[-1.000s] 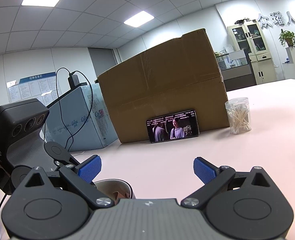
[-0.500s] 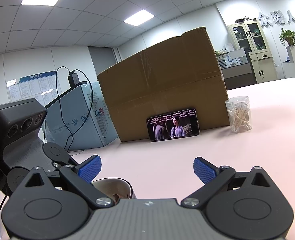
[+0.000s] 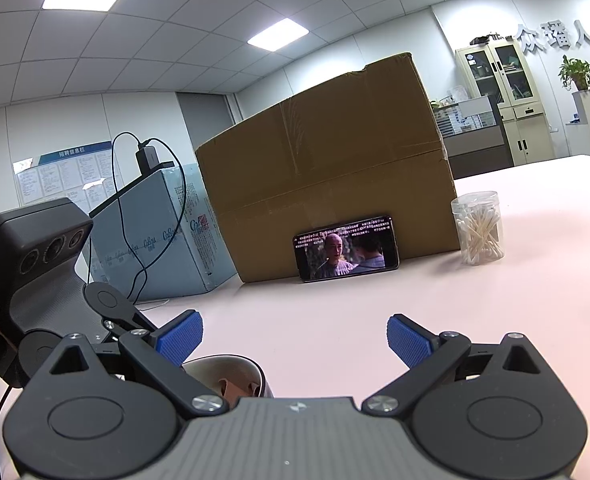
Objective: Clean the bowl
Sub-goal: 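Hold the brown cloth pinched in the left gripper inside the bowl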
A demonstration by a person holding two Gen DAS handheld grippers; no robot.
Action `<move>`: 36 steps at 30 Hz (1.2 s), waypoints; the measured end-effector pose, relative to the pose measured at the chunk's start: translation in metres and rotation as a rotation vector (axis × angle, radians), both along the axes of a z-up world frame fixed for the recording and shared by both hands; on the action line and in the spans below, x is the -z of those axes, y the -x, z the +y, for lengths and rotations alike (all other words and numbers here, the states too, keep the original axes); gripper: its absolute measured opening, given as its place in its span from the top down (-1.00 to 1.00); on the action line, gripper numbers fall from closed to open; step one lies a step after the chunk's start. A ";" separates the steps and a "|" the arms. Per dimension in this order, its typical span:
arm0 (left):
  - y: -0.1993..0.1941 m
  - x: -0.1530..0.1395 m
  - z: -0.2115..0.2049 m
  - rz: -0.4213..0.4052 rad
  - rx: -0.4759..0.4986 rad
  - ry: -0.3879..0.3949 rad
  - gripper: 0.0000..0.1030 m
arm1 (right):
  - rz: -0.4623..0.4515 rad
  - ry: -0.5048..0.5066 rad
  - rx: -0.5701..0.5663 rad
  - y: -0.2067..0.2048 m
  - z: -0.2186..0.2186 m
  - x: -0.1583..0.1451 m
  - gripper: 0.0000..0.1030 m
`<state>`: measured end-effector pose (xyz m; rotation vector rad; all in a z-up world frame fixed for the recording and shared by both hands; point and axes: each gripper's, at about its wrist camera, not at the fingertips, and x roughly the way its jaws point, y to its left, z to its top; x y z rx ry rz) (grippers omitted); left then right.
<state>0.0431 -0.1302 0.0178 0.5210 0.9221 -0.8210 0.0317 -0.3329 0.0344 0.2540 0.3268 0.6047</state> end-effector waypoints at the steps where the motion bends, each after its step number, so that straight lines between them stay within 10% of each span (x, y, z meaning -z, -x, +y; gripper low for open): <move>1: 0.000 0.000 -0.001 0.004 0.005 0.006 0.64 | 0.000 0.000 0.000 0.000 0.000 0.000 -0.95; 36: -0.005 0.002 0.001 -0.001 -0.016 0.017 0.64 | 0.006 0.001 -0.001 0.000 0.001 0.000 -0.95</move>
